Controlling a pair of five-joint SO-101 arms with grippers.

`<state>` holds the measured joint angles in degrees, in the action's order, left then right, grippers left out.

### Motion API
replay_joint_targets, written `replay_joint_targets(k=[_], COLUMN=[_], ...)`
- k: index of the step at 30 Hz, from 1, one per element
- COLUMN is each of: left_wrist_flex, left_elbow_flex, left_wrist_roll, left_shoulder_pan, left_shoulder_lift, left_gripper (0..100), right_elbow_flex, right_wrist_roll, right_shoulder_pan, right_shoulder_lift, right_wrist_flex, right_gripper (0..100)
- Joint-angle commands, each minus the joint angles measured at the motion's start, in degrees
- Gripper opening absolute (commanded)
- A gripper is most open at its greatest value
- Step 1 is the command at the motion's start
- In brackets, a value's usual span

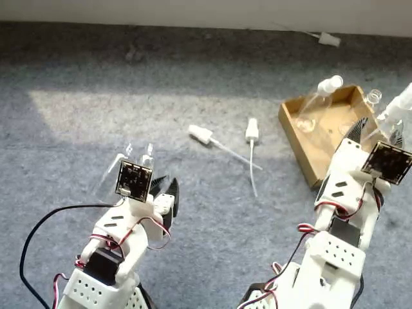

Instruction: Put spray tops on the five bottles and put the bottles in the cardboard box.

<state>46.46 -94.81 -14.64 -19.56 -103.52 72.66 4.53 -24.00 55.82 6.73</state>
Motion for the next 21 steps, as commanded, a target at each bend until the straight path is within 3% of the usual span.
replay_joint_targets(k=[1, 3, 9, 21], left_wrist_flex=[-1.14, -1.14, -1.14, -1.14], left_elbow_flex=[0.40, 0.40, 0.40, 0.31], left_wrist_roll=[0.88, 0.88, 0.88, 0.88], left_shoulder_pan=[0.57, 0.48, 0.40, 0.48], left_shoulder_lift=[0.13, 0.13, 0.13, 0.13], left_gripper=[0, 0, 0, 0], right_elbow_flex=[-6.73, -8.66, -10.33, -10.42], right_wrist_roll=[-0.88, -0.88, -0.88, -0.44], right_shoulder_pan=[-2.68, -3.30, -4.88, -4.70], right_shoulder_lift=[-7.34, -12.35, -26.68, -44.70], right_wrist_flex=[1.98, 3.82, 21.85, 42.68], right_gripper=[14.5, 14.5, 14.5, 14.5])
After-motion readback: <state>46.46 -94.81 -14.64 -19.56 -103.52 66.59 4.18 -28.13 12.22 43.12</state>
